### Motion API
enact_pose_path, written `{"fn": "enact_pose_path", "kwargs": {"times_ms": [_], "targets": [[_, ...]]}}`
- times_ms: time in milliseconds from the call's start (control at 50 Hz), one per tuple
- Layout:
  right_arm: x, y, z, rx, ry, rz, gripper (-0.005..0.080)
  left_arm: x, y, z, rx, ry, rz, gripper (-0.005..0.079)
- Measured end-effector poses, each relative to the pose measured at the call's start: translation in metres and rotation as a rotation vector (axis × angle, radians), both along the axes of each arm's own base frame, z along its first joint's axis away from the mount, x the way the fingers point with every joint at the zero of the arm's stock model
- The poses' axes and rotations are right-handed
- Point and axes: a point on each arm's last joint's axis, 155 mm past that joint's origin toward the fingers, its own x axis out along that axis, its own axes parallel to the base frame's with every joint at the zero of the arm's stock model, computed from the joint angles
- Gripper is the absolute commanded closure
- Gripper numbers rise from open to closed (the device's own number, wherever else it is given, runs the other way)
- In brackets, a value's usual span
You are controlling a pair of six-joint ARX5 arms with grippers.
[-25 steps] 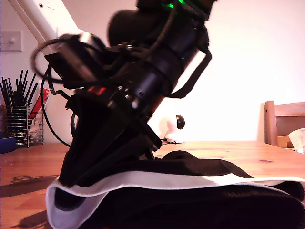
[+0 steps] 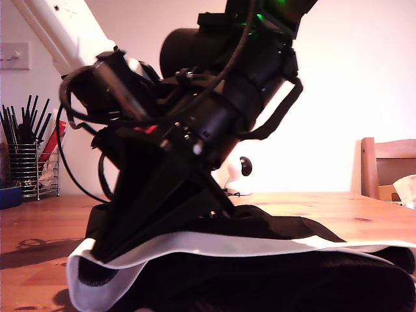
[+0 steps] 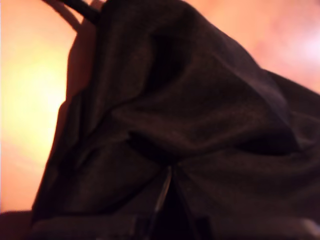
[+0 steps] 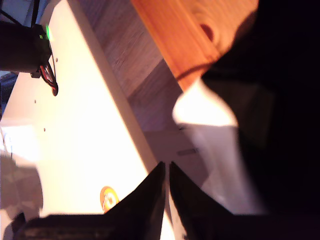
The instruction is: Fold the shorts in front of you. After folding it, place it to the left side.
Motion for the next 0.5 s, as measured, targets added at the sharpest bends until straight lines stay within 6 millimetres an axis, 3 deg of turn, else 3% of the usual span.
{"fn": "enact_pose_path", "kwargs": {"times_ms": [240, 360, 500], "targets": [[0.025, -0.017, 0.018, -0.014, 0.005, -0.066, 0.0765, 0.041, 0.041, 0.002, 0.075, -0.06, 0.133, 0.0758], [0.041, -0.027, 0.022, -0.028, -0.027, -0.08, 0.0765, 0.046, 0.059, 0.002, 0.095, -0.023, 0.176, 0.0758], [0.074, -0.042, 0.024, -0.075, -0.116, -0.141, 0.0764, 0.04, 0.063, 0.004, 0.12, 0.011, 0.164, 0.0758]]}}
